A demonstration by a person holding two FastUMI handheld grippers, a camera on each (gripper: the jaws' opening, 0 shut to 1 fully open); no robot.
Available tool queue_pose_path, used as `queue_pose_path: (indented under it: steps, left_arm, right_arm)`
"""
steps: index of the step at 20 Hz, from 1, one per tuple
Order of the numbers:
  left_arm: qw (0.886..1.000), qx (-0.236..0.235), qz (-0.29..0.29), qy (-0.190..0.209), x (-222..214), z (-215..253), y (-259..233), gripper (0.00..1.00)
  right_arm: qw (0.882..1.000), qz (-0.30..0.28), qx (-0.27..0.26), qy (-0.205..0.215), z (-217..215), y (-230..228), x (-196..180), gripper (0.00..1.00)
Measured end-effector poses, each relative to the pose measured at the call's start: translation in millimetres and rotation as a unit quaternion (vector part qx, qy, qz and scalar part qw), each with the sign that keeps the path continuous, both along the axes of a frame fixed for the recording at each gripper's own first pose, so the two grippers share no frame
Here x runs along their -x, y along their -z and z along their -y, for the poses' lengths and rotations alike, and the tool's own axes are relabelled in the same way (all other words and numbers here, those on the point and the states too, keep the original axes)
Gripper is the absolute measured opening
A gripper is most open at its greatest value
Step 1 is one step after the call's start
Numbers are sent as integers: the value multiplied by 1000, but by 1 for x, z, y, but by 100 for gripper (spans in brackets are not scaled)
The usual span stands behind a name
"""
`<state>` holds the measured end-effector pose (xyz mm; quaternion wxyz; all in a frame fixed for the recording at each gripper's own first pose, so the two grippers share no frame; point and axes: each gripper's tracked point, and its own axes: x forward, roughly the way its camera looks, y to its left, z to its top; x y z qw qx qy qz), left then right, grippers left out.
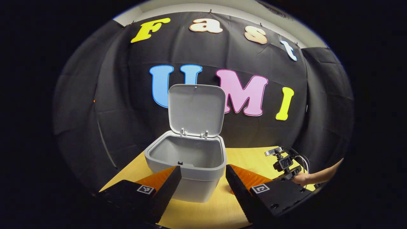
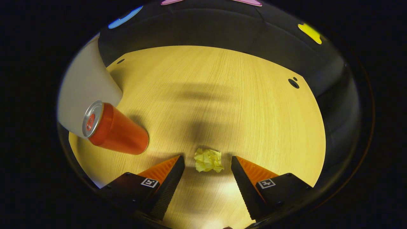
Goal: Press the lid of the desktop garbage bin to open it, pick up the crumpled paper on the desktop and throw it into the bin, then pick up the pop can on the desktop and drop it into the bin, and finally close the garbage bin lid.
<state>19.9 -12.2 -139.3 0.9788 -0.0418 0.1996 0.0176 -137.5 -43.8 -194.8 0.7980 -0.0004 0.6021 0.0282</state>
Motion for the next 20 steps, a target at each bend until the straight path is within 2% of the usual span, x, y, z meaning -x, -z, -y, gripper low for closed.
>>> queue_pose_path:
  steps: [3,5,6,7,8,9,10,11,12,13,14,15,20]
  left_arm:
    - [1000,-1,1,0,-2,1,-1,95]
    - [1000,2,0,2,-5,3,1,95]
    - [1000,2,-2,2,-6,5,4,95]
    - [1000,2,-3,3,-7,7,4,95]
    - [1000,2,-3,4,-7,9,4,95]
    - [1000,2,-2,7,-8,11,3,95]
    - [1000,1,-1,10,-9,14,3,95]
    - [1000,0,-1,14,-10,16,4,95]
    - [1000,-2,-2,17,-11,18,6,95]
    - [1000,-3,-3,20,-10,19,7,95]
    - [1000,-2,-5,22,-9,22,10,95]
    - [1000,2,-6,25,-8,25,11,95]
    - [999,3,-7,39,-4,36,19,95]
  right_arm:
    - [1000,-4,-9,11,1,4,-3,96]
    - [1000,-5,-17,16,0,5,-3,83]
    - [999,-6,-24,19,-2,6,-4,68]
    - [999,-11,-27,21,-3,6,-2,75]
    - [999,-9,-26,24,0,6,-3,70]
    - [999,-7,-21,24,0,6,-4,53]
    - [1000,-6,-20,22,-1,6,-2,57]
    - [1000,-5,-16,21,0,7,-2,57]
    - [1000,-1,-9,17,4,5,-4,39]
    - [1000,-1,-6,11,6,3,-3,48]
    - [1000,5,-3,9,7,1,-4,31]
    - [1000,12,-6,8,6,-4,-5,43]
    - [998,64,-10,10,8,-46,-24,42]
